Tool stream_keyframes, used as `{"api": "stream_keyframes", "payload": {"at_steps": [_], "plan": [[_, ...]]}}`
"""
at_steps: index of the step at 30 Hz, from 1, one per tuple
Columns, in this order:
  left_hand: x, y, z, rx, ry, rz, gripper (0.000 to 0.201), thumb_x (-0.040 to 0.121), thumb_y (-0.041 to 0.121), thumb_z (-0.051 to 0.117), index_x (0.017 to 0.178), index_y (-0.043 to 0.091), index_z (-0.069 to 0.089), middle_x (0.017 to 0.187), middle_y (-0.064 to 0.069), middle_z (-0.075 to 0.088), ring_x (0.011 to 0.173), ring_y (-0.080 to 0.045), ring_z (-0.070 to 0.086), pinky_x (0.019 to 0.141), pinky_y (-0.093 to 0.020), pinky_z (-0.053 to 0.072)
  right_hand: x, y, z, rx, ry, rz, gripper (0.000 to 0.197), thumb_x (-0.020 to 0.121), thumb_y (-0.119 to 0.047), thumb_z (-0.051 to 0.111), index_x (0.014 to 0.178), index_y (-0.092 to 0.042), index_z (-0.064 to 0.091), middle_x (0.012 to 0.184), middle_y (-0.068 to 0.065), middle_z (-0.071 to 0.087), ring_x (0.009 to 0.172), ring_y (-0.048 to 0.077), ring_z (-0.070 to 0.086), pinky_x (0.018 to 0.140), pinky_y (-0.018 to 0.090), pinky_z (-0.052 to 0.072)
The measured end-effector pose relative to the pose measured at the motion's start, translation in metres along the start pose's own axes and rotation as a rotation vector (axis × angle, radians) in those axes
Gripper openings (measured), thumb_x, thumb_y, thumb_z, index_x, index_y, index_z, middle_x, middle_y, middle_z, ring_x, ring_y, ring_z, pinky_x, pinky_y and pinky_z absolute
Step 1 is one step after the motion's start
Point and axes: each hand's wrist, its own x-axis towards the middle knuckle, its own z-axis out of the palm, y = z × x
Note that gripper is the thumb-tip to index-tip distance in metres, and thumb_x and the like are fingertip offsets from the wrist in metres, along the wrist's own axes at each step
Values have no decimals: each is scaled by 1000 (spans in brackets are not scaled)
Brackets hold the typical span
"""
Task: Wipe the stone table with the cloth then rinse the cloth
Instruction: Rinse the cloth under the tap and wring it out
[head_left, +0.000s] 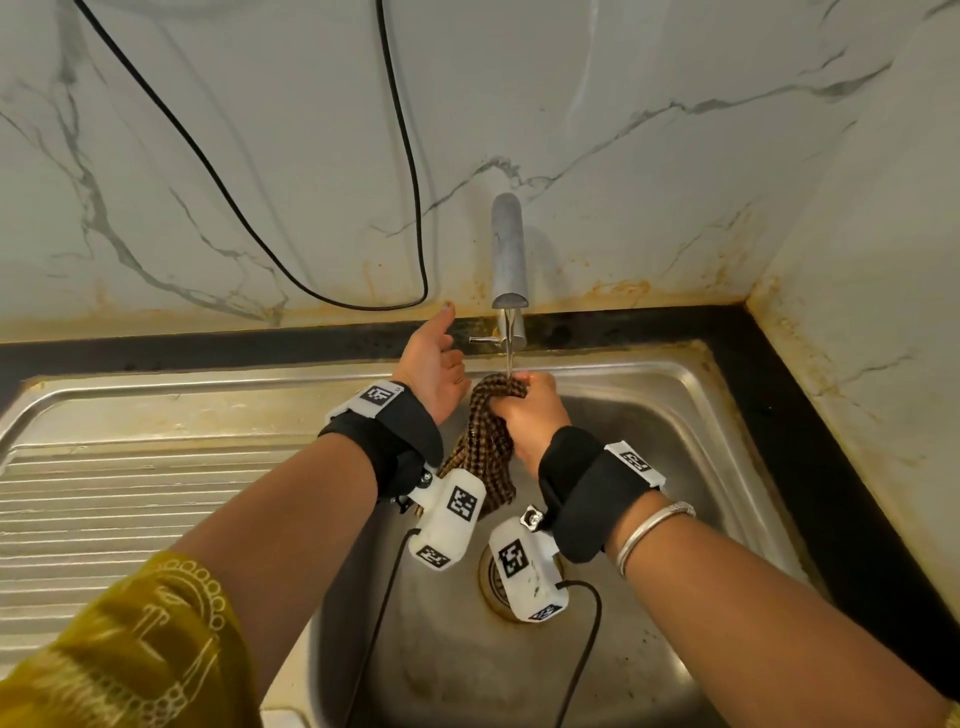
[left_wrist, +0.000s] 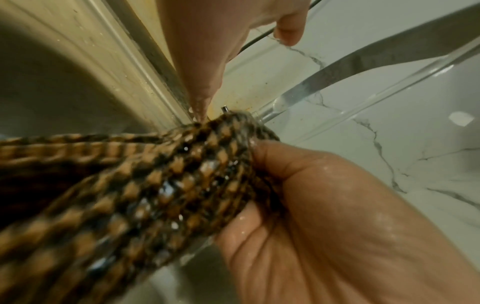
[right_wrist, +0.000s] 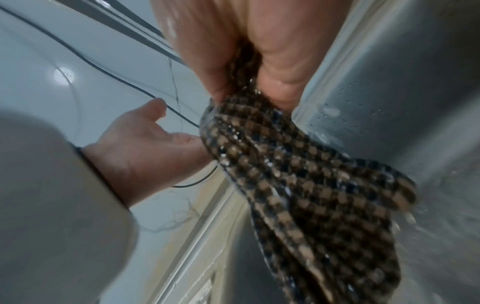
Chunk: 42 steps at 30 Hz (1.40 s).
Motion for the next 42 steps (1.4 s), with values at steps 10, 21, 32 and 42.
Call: {"api": "stream_keyframes", "payload": {"at_steps": [10,21,32,42], "plan": [[11,10,8,-86,-24,-31,96,81,59,53,147,3,12,145,-22,28,133,-35,32,114,-45,24,-10,-13,-4,163,-49,-31,42,82,12,41,82,-24,63,95,5,62,102,29,57,96,52,47],[12,-5,25,-117,11,66,82,87,54,48,149,14,12,151,-21,25,139,-31,28,116,-44,21,-43,19,-34,140,-126,-101,43,89,8,48,92,-31,64,105,2,61,106,27,59,89,52,52],[-11,6,44,374,-154,125,54,92,33,47,139,10,33,141,-10,39,131,-23,35,112,-38,24,-59,7,-58,344,-40,-98,36,91,7,44,98,-24,61,99,6,60,92,20,60,85,42,53],[-64,-85,10,767,-388,332,82,54,6,81,124,21,41,107,2,60,100,-12,60,87,-32,53,-96,-7,-73,291,-122,-173,33,90,8,44,93,-23,57,105,2,59,101,20,56,78,36,55]]}}
